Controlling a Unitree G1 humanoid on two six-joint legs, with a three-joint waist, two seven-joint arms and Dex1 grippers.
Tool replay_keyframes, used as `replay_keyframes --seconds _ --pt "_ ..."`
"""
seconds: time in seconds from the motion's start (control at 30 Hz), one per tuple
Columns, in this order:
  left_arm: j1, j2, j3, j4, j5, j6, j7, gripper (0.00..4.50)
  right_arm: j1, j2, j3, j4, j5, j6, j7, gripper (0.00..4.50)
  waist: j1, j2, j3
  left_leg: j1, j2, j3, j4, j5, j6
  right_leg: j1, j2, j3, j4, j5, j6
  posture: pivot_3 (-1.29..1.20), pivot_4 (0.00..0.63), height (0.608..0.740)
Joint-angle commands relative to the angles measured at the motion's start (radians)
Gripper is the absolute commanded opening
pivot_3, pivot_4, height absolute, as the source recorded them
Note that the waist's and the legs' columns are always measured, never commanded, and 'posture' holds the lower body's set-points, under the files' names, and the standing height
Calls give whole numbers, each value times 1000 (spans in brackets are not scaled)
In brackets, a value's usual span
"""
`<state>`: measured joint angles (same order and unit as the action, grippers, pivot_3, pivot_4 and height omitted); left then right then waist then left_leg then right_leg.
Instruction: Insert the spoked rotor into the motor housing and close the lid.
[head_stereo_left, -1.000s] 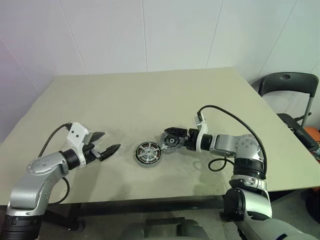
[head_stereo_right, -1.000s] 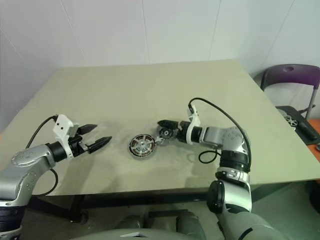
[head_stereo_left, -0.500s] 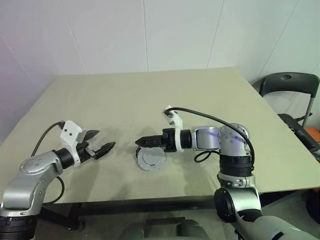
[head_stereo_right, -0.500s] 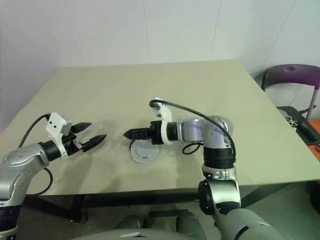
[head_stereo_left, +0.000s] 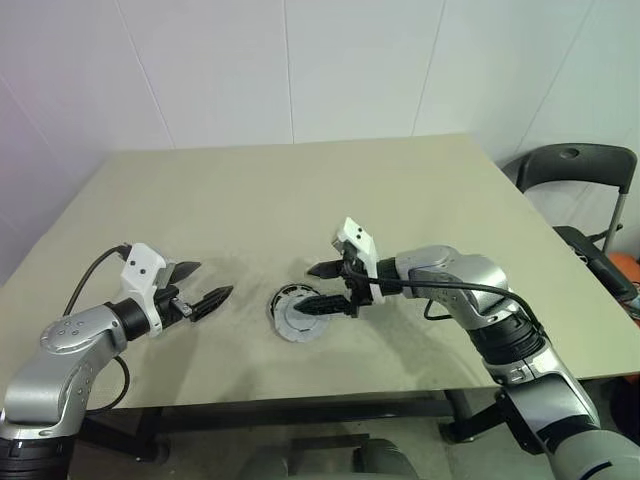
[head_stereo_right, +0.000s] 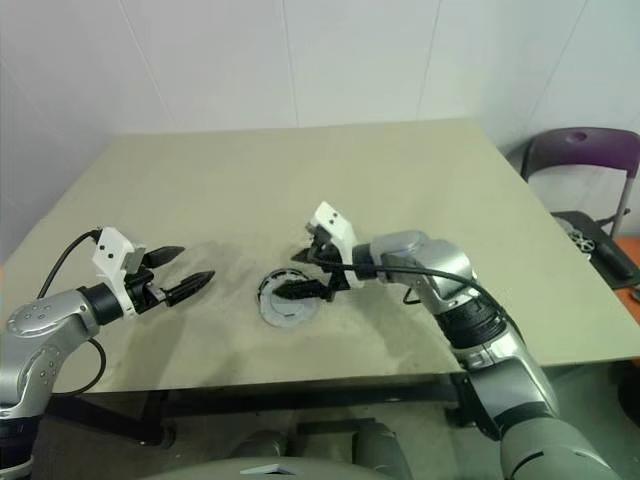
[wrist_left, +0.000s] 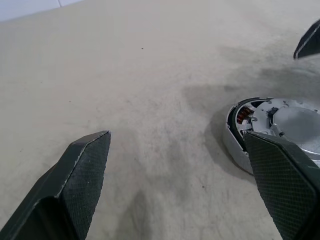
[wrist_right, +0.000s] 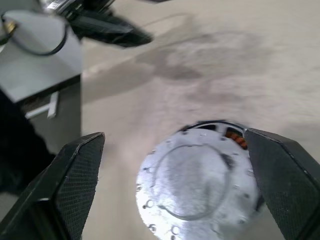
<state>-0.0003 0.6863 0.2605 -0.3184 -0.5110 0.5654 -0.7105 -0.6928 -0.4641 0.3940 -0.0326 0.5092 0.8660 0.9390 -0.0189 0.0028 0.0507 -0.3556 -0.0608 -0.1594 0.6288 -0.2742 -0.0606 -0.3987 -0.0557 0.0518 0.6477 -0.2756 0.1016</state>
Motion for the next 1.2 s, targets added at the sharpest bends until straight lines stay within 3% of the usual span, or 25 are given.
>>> replay_keyframes --seconds 0.03,0.8,0.93,1.2 --pt "-6 6 27 -29 -11 1 8 4499 8 -9 58 18 -88 -108 52 4486 2 0 0 0 0 0 0 0 0 0 0 0 0 0 0 0 0 740" --pt "23 -8 24 -71 -29 16 39 4499 50 74 112 157 -340 -305 83 4486 2 -1 0 2 0 0 1 0 0 2 0 0 1 0 0 0 0 740" --pt "24 -10 21 -74 -29 14 45 4499 48 95 93 176 -347 -314 81 3601 2 -1 0 2 0 0 1 0 0 2 0 0 1 0 0 0 0 740" --pt "21 -10 24 -69 -28 9 44 4499 23 161 -8 196 -286 -244 62 3582 1 -1 0 2 0 0 1 0 0 1 2 0 1 1 -2 0 0 740"
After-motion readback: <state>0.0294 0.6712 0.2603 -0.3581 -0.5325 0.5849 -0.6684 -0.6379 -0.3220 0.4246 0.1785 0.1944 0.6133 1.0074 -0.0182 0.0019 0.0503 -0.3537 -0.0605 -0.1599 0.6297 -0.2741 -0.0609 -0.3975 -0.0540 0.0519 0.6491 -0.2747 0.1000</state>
